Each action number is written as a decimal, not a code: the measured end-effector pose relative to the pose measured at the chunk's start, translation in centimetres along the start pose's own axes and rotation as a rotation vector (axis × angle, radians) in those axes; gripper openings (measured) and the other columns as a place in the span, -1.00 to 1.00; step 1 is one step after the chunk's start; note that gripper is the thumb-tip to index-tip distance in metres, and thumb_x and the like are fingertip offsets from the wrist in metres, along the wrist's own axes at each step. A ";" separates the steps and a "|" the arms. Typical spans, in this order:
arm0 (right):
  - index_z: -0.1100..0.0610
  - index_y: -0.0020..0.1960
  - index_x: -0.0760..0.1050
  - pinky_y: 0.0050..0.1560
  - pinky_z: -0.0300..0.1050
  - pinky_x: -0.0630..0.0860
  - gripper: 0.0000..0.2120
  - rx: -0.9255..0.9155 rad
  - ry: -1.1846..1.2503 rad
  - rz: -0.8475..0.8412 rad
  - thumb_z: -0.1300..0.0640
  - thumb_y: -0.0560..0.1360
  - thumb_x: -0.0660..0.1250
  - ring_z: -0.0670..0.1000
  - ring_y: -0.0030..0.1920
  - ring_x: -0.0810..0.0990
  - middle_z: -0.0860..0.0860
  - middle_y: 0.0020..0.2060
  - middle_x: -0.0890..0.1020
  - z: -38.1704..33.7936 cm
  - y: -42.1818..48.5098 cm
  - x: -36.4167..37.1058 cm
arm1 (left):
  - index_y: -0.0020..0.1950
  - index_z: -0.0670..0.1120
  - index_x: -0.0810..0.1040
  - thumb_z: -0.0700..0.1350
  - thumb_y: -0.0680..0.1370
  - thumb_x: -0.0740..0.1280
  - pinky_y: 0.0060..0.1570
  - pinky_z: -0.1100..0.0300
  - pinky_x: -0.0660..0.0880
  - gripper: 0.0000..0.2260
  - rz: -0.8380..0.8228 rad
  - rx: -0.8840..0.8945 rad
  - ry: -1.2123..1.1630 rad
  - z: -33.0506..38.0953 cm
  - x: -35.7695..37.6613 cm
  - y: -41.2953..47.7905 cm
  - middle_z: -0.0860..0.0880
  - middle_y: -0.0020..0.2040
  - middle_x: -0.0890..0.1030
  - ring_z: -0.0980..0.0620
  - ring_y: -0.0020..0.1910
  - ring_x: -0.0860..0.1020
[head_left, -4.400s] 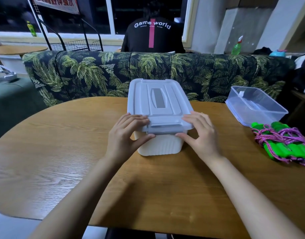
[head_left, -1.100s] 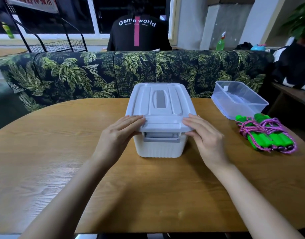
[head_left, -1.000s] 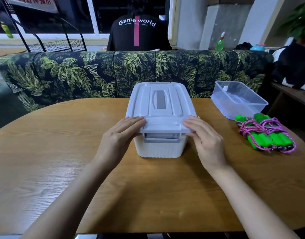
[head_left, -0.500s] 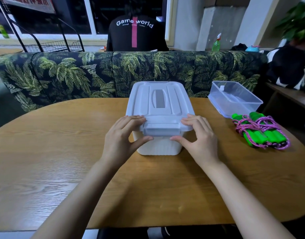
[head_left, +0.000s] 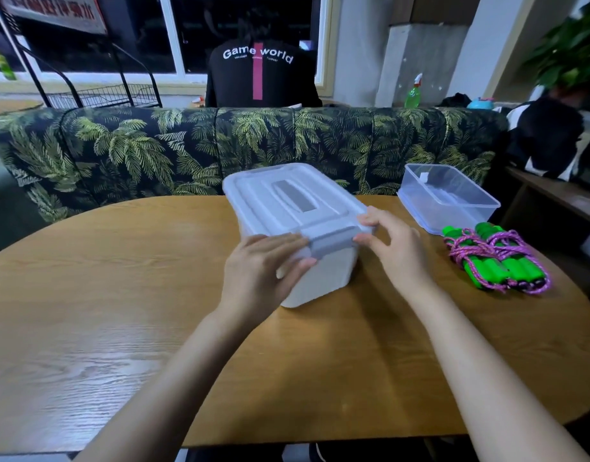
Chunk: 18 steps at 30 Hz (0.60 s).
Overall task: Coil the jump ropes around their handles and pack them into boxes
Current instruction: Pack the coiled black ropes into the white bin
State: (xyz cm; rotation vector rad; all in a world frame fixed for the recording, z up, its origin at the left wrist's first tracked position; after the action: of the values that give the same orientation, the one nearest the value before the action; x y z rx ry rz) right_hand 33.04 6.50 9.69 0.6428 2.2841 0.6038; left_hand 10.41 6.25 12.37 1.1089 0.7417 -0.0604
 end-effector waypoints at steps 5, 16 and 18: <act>0.16 0.10 0.66 0.35 -0.04 0.32 -0.83 0.209 -0.235 -0.351 0.14 0.57 0.36 0.09 0.42 0.40 0.02 0.26 0.62 1.0 4.7 -0.1 | 0.26 -0.08 0.63 0.07 0.63 0.15 0.30 0.23 0.35 -0.62 -0.250 -0.225 -0.390 -4.3 1.9 3.6 0.02 0.26 0.61 0.25 0.27 0.49; 0.29 0.58 -0.26 0.53 0.20 -0.18 0.04 0.488 -0.523 -0.514 -0.45 0.51 0.07 0.15 0.59 -0.24 0.15 0.59 -0.24 -0.3 3.4 6.4 | 0.19 0.04 0.68 0.14 0.64 0.01 0.15 -0.01 0.28 -0.53 -0.162 -0.168 0.207 -7.7 1.4 2.7 0.05 0.22 0.65 -0.04 0.07 0.50; 0.21 0.60 -0.26 0.54 0.25 -0.17 -0.01 0.465 -0.470 -0.589 -0.41 0.53 0.09 0.11 0.59 -0.25 0.07 0.59 -0.26 0.5 4.6 6.3 | 0.05 0.02 0.72 0.15 0.63 0.04 0.06 0.05 0.29 -0.54 -0.172 -0.095 0.091 -6.9 0.7 3.1 0.03 -0.04 0.72 0.08 -0.09 0.43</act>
State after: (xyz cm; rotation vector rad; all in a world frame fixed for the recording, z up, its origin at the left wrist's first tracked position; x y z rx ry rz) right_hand 30.61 13.95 8.96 0.2453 2.0122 -0.3379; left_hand 8.68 13.60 12.81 0.9600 0.9114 -0.1201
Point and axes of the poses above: each hand's wrist, its own y-axis towards the middle knuckle, its own x-axis out of the palm, z = x × y, the point moved 10 cm from there along y, towards the middle knuckle
